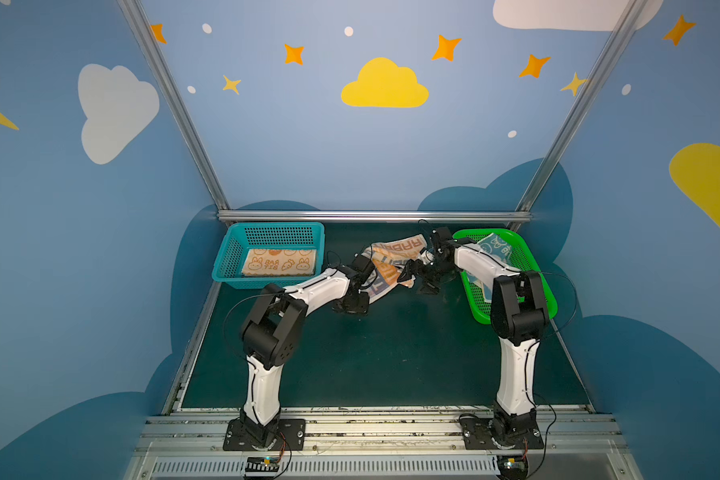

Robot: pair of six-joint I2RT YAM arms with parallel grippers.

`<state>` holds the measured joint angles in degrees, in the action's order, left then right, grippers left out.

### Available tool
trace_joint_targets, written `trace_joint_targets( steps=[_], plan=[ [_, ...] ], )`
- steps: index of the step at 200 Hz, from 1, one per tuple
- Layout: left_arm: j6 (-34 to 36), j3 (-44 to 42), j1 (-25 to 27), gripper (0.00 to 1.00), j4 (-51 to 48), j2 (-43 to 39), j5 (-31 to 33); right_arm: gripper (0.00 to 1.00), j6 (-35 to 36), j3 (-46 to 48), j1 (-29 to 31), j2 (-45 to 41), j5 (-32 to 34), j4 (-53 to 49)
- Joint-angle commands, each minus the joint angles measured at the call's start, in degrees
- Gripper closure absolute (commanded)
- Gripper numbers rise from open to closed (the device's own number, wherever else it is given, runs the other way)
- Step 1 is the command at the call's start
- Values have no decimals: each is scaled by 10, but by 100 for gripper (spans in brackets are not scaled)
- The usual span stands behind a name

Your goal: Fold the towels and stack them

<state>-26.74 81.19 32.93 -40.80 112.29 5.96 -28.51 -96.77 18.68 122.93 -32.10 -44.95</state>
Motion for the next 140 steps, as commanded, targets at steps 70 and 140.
trace_joint_targets(
  steps=[70,140],
  plan=[
    [-9,83,9,35,19,85,-9,12,1,12,-4,-22,-3,4],
    [3,113,8,59,-1,141,24,12,0,32,-12,-39,-15,18]
  ],
)
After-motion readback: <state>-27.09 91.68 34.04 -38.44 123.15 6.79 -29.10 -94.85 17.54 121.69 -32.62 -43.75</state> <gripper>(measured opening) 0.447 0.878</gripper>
